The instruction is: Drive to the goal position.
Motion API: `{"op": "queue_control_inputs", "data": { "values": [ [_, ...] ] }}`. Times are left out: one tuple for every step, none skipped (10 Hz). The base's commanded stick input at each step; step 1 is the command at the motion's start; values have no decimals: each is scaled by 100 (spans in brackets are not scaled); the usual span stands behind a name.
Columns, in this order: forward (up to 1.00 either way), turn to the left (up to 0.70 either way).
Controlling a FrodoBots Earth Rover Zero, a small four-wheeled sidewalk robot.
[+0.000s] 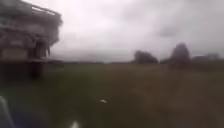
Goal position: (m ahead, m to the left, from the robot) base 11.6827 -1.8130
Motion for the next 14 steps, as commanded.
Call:
{"op": "queue_control_inputs", "data": {
  "values": [
    [70,0],
    [70,0],
    [70,0],
    [70,0],
    [70,0],
    [70,0],
    [70,0],
    [70,0],
    [70,0],
    [70,0],
    [70,0],
    [70,0],
    [70,0],
    [70,0]
  ]
}}
